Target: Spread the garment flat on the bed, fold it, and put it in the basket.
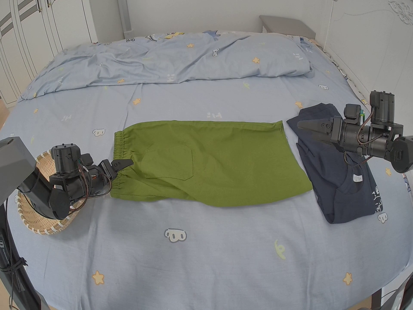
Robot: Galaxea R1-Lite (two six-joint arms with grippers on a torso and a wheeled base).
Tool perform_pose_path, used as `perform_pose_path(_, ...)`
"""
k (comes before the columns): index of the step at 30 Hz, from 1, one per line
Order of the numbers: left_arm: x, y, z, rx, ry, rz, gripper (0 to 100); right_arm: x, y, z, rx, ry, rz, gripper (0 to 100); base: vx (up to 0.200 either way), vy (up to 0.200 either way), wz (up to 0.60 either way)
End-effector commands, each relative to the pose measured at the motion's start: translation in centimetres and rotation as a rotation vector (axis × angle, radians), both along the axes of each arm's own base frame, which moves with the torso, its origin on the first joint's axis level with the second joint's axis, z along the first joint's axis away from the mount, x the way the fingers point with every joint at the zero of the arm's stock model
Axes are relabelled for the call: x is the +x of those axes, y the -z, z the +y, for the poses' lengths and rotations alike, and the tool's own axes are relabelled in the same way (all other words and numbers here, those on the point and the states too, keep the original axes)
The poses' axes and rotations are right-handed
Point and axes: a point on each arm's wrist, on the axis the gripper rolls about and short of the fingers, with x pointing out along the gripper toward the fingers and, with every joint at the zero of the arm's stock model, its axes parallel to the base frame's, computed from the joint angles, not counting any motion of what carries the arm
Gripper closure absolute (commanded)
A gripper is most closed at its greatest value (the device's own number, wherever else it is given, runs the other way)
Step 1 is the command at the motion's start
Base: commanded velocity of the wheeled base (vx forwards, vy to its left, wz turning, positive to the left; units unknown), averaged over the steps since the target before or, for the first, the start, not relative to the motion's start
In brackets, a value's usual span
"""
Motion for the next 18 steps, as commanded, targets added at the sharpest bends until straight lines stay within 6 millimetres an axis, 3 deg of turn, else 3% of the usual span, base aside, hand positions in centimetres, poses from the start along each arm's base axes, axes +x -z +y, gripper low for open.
perform_pose_path(1,0.9,1.4,-0.2,-0.074,0.042,0.051,0,0.1,0.1,0.1,-0.001,-0.001,0.002,0,0.0,0.0,0.0)
perform_pose_path(15,2.5,2.3,-0.1,-0.174,0.097,0.086,0,0.2,0.0,-0.3,0.0,0.009,-0.004,0,0.0,0.0,0.0)
perform_pose_path(16,2.5,2.3,-0.1,-0.174,0.097,0.086,100,0.2,0.0,-0.3,0.0,0.009,-0.004,0,0.0,0.0,0.0)
perform_pose_path(18,2.5,2.2,-0.1,-0.175,0.1,0.088,100,0.3,0.1,-0.3,-0.001,0.012,-0.002,0,0.0,0.0,0.0)
